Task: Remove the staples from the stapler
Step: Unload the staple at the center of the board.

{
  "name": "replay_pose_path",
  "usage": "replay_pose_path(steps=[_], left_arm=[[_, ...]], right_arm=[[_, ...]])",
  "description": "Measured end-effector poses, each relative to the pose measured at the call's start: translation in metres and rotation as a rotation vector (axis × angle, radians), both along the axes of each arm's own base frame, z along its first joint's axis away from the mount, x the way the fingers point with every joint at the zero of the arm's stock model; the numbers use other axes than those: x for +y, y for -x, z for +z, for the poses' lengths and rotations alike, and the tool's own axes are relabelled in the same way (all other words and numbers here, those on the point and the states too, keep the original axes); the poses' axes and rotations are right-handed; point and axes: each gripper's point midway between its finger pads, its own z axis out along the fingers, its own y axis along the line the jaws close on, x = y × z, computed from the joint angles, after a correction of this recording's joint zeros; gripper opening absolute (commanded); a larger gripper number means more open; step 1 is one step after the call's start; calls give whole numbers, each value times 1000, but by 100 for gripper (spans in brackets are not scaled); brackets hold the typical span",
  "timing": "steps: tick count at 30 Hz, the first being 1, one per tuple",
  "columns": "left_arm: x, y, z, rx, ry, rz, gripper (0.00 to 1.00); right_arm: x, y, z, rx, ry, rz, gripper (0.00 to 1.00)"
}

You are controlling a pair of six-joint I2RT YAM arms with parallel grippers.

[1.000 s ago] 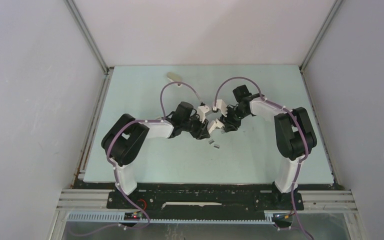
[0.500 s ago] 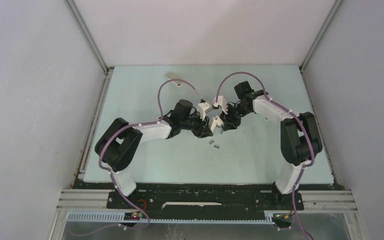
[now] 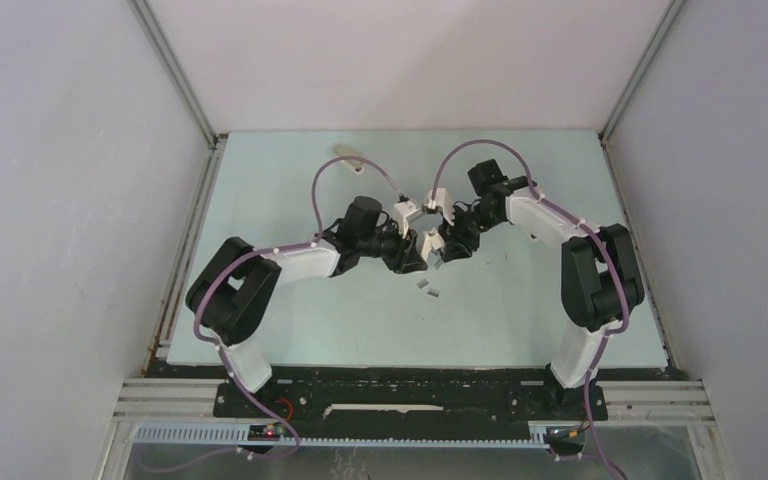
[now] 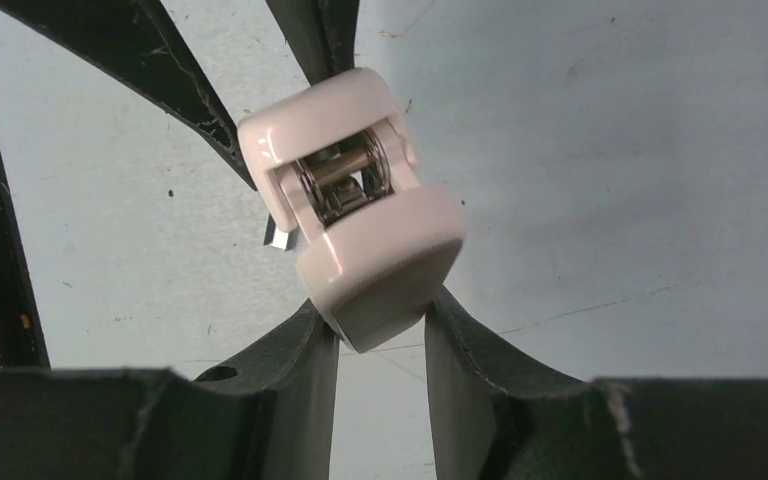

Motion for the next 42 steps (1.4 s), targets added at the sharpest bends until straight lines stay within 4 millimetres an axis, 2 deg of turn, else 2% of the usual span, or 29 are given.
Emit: replay_pose_path(steps=[5, 9, 18, 22, 27, 30, 36, 42], left_arm=[[-1, 3, 4, 12, 21, -16, 9], [0, 2, 3, 12, 20, -14, 9], [9, -20, -15, -55, -30, 30, 9], [15, -31, -11, -139, -66, 54, 9], [15, -40, 9, -242, -64, 72, 9], [15, -38, 14, -268, -59, 69, 9], [19, -20, 10, -258, -72, 37, 10], [25, -15, 5, -233, -98, 33, 9]], right_arm=[[3, 5, 1, 12, 0, 17, 24], [4, 3, -1, 8, -4, 20, 22], [5, -24, -14, -91, 35, 4, 13], [-3, -41, -3, -216, 87, 7, 11], [-11, -52, 27, -355, 102, 28, 9], [-15, -50, 37, -402, 108, 76, 9], [-14, -31, 44, -419, 99, 189, 9], [1, -25, 46, -424, 123, 212, 8]])
